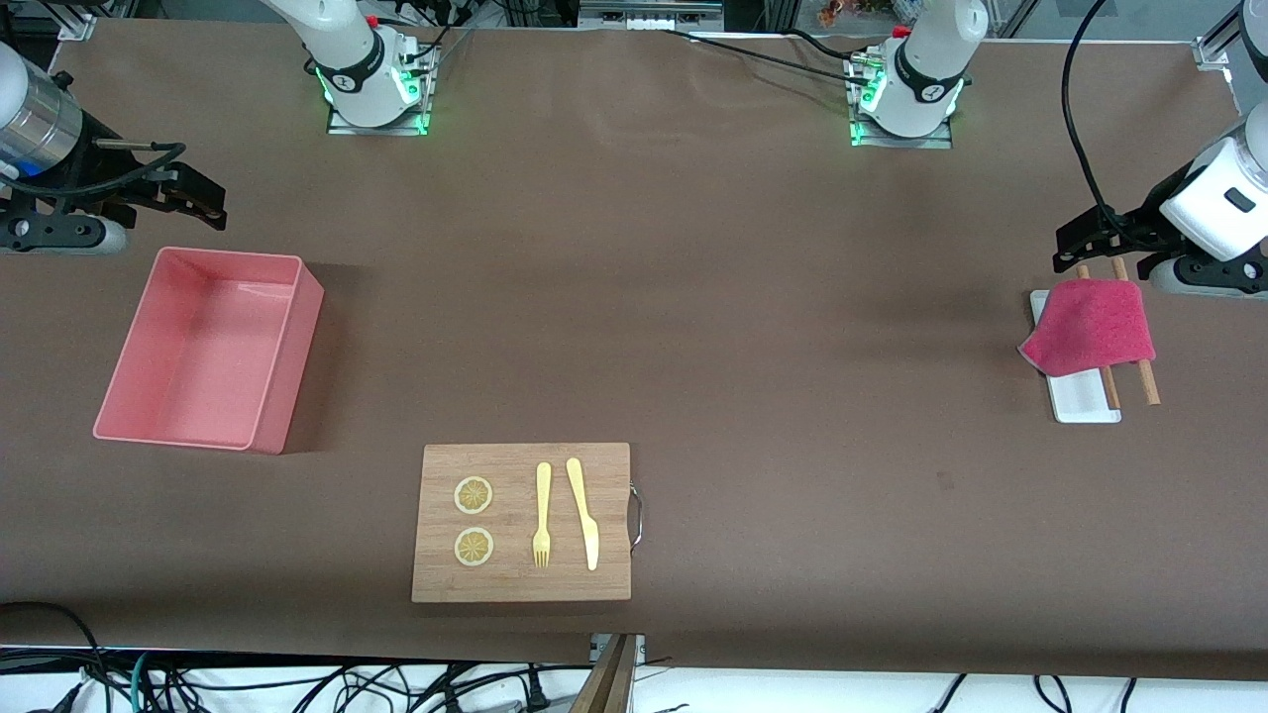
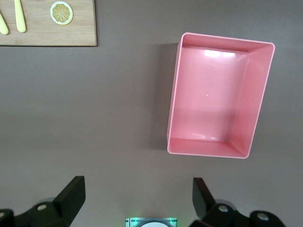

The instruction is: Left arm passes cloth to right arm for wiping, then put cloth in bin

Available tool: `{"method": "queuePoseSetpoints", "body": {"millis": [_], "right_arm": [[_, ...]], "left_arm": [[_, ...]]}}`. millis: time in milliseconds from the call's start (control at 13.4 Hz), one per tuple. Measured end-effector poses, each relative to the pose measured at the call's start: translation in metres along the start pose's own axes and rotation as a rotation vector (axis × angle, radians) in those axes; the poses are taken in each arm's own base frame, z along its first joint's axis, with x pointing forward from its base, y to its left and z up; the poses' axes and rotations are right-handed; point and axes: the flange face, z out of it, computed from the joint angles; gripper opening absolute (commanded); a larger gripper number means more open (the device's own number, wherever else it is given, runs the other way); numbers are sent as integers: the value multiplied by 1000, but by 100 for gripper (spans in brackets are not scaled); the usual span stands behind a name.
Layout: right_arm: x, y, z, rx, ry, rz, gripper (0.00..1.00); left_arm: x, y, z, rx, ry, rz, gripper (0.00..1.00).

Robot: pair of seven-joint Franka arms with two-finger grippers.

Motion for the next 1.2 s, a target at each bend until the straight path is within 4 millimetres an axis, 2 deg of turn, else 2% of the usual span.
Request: {"method": "queuePoseSetpoints", "body": {"millis": [1198], "right_arm": [[0, 0, 0, 0, 0, 0, 100]], "left_arm": [[-1, 6, 5, 0, -14, 7, 100]]}}
